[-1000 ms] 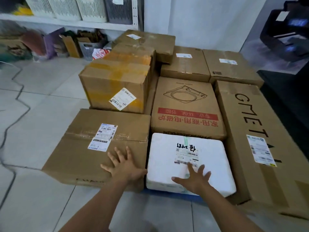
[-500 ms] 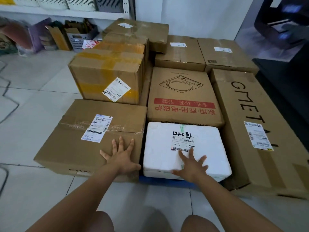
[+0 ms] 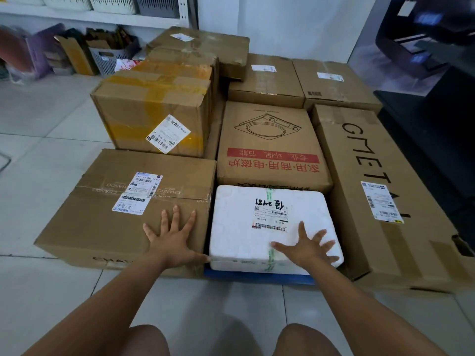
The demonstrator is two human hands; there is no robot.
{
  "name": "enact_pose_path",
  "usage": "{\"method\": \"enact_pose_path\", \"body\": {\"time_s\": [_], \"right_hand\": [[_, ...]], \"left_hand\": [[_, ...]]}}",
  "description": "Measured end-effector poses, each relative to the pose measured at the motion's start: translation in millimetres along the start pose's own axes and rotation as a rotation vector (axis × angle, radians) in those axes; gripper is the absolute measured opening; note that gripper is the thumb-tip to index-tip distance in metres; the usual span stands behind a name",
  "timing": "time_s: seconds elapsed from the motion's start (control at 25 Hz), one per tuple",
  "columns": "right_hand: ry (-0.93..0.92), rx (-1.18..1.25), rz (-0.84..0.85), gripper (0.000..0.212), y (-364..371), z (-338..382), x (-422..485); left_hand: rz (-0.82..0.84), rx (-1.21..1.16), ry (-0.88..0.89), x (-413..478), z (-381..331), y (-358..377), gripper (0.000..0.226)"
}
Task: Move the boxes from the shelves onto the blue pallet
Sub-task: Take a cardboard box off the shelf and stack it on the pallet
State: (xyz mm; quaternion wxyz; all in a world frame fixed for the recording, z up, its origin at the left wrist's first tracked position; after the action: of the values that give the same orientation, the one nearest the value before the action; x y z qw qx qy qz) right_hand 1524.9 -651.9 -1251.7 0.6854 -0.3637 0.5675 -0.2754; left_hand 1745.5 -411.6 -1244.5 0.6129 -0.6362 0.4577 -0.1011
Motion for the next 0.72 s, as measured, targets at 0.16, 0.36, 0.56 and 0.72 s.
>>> {"method": "enact_pose_path", "body": {"time_s": [0.16,0.36,0.56,0.72], "right_hand": [[-0.008,-0.016,0.014,0.121,15.1,0.5,4.8],[-0.084,-0.064,0.012,0.117,14.9,18.9,2.5],[-0.09,-0.035,0.068,0.106,10.2,19.2,1.1],[-0.249,0.413,-0.006,0.062,-57.1,-0.9,8.8]], "left_hand": [[0.038,0.108,0.058,-0.4,7.9,2.7,0.144],[0.032,0.152,0.048,4.5,7.3,5.6,0.139],[0.004,0.174,0.046,4.6,8.4,3.4,0.137],[-0.034,0.235,0.167,6.6,-6.6,0.8,0.135]]}}
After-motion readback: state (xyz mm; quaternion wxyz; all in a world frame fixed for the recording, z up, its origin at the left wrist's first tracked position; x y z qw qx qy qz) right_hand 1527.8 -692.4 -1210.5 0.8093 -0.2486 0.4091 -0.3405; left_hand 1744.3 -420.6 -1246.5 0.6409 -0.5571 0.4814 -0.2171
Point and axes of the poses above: each hand's wrist, its own x-axis towards the middle knuckle, its own y-axis out of the palm, z = x × y, the point moved 7 cm from there along x, towards the middle knuckle, and after that the axes turned 9 degrees about y, right-handed, at the moved point
